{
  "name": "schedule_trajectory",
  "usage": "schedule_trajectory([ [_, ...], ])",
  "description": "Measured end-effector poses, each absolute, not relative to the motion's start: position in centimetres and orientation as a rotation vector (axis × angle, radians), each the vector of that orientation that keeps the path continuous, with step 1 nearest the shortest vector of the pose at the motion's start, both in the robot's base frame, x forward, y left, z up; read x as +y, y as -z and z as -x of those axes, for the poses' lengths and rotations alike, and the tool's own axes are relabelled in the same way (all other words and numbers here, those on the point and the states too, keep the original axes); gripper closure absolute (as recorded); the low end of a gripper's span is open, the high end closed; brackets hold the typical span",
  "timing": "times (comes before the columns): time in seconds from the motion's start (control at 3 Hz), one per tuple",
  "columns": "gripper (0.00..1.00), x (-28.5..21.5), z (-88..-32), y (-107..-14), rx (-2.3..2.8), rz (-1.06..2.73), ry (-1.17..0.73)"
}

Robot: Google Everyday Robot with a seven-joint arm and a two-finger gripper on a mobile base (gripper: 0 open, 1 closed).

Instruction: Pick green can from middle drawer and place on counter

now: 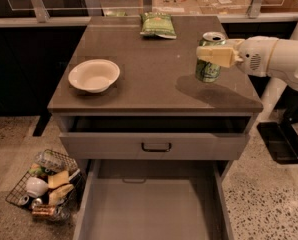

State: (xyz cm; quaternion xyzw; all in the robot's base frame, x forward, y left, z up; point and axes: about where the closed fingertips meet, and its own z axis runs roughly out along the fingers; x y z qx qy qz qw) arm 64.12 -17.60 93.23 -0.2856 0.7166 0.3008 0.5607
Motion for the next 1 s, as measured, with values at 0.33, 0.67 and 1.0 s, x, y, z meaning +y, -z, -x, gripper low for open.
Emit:
schedule_trajectory([
  [0.33,1.00,-18.0,-65.3,-90.5,1.689,0.692,-0.699],
  [0.67,1.00,-19.4,-64.8,-89.1,1.669,0.740,-0.657],
  [1.0,0.84,-19.1,-64.9,-89.2,1.666,0.745,-0.658],
])
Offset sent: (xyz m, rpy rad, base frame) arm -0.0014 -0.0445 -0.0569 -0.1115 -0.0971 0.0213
